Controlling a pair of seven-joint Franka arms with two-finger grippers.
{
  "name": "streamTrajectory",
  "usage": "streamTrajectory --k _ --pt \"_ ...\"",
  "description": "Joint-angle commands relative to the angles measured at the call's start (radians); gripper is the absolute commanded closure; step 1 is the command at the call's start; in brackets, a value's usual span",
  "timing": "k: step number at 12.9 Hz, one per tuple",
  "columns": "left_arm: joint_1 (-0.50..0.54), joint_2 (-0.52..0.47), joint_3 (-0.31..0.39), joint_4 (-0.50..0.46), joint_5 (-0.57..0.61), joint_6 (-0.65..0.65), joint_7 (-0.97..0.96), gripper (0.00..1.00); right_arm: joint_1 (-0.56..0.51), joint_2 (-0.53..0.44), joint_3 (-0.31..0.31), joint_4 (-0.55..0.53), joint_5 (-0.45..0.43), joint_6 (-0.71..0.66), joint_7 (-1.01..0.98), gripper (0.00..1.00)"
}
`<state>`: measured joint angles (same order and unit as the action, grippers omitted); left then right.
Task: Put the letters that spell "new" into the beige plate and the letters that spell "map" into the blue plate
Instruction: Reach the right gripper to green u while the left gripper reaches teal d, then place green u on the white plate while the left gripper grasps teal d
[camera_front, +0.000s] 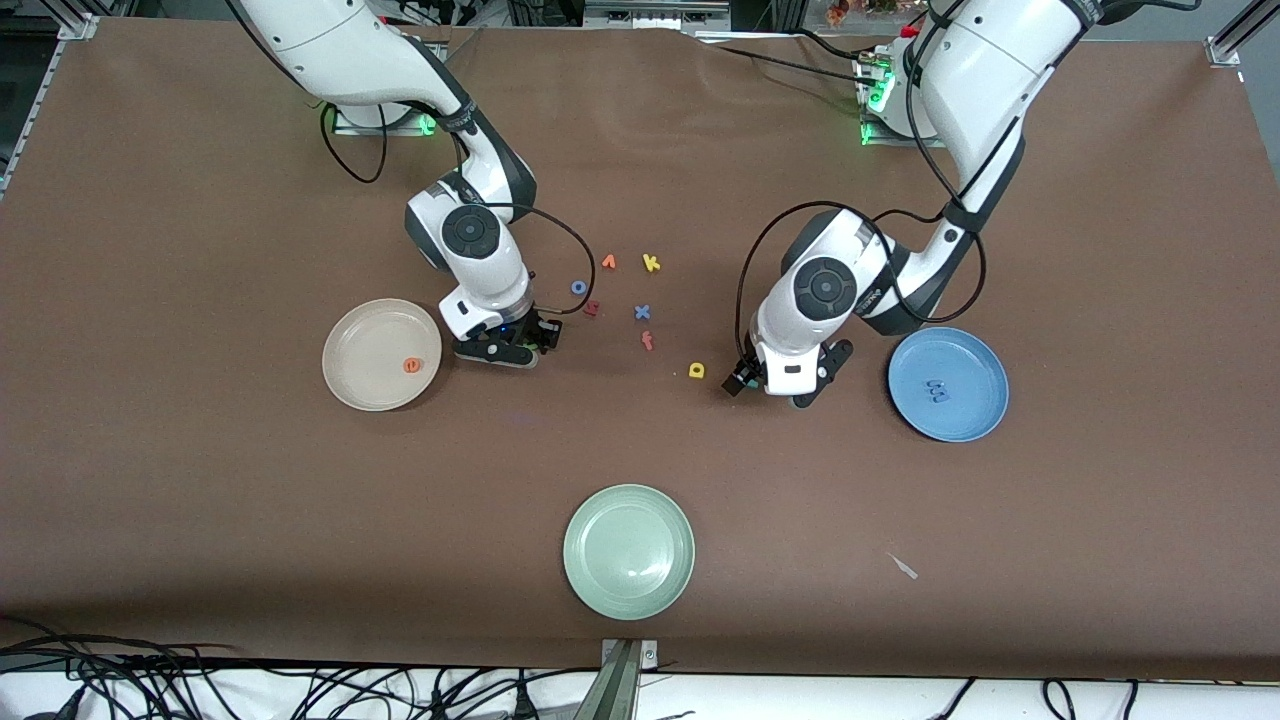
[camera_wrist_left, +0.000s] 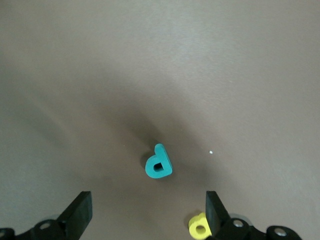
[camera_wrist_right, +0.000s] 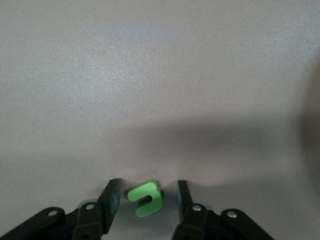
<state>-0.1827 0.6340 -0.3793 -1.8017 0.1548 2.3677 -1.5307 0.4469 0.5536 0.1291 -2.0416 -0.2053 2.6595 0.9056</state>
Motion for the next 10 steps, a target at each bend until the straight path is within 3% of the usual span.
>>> streamTrajectory --k 1,3,4,7,10 --pt "-0.026 0.032 0.008 0.008 0.093 0.013 -0.174 0.0 -0.002 0.008 0.004 -0.002 -0.022 0.014 0.026 0.64" --pt "-0.037 0.052 0.007 0.012 0.179 0.027 -0.288 0.02 -0.002 -0.004 0.001 -0.003 -0.023 0.004 0.003 0.88" --pt "-0.037 0.061 0.007 0.015 0.193 0.036 -0.313 0.08 -0.004 -0.026 -0.006 -0.002 -0.023 0.0 -0.038 0.94" --pt "-0.027 0.072 0.01 0.024 0.187 0.047 -0.319 0.2 -0.01 -0.101 -0.054 0.009 -0.014 -0.139 -0.169 0.94" --pt "-0.026 0.082 0.01 0.025 0.184 0.048 -0.322 0.26 -0.017 -0.188 -0.162 -0.009 -0.006 -0.257 -0.454 0.92"
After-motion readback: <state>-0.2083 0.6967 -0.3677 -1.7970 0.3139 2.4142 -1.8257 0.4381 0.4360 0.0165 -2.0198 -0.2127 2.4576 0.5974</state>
